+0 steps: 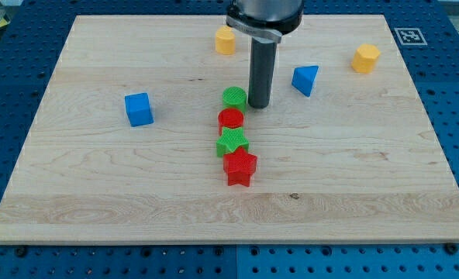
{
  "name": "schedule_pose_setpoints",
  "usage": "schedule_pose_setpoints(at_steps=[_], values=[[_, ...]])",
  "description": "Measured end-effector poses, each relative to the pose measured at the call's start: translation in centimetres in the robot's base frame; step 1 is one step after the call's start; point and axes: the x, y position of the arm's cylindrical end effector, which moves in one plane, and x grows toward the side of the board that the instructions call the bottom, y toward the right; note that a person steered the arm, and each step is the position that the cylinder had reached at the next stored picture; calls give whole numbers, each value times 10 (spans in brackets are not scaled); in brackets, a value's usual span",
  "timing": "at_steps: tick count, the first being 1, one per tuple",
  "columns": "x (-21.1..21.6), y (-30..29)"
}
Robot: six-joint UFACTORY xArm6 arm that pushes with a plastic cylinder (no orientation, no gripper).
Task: Slightly move the green circle towards the left
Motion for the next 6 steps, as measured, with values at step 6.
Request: schedule_pose_setpoints(at_steps=[6], values=[[-39,-72]])
